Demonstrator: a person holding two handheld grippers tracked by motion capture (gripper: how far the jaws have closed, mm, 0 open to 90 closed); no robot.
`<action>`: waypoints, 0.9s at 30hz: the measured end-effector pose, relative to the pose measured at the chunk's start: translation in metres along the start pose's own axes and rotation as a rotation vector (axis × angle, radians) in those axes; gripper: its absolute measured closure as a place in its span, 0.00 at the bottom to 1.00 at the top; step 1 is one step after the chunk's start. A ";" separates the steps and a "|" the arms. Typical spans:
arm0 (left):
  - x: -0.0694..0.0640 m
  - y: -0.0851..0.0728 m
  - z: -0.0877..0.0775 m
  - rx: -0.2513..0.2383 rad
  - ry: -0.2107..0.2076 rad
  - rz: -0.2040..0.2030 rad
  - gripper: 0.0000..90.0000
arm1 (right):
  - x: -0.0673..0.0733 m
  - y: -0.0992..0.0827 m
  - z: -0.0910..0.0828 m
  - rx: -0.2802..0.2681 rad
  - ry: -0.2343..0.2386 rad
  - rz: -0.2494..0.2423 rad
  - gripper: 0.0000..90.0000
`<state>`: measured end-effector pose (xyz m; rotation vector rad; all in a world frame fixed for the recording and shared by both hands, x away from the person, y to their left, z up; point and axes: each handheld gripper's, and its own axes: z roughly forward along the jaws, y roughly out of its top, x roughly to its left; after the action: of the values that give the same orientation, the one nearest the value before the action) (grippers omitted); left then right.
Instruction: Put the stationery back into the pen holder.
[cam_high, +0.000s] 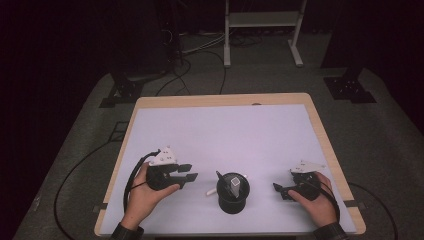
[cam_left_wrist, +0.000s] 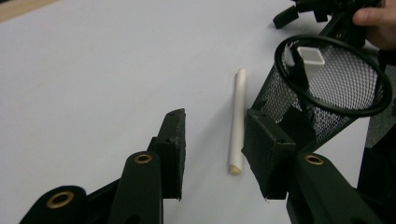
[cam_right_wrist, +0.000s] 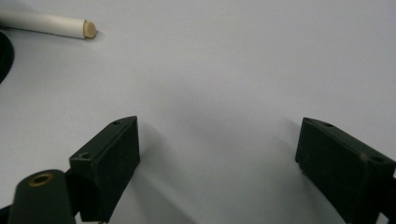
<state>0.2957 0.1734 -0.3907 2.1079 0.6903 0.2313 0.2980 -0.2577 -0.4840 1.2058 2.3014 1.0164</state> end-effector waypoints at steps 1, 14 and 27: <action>0.000 -0.002 0.001 0.006 0.000 0.001 0.66 | 0.000 0.000 0.000 0.000 0.000 0.000 0.14; -0.009 -0.019 0.040 0.101 -0.030 0.039 0.69 | 0.000 0.000 0.000 0.000 0.001 0.003 0.14; -0.019 -0.025 0.073 0.197 -0.067 0.089 0.74 | 0.000 0.000 0.000 0.000 0.000 0.002 0.14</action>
<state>0.2998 0.1233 -0.4525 2.3259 0.6008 0.1447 0.2979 -0.2575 -0.4840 1.2085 2.3005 1.0175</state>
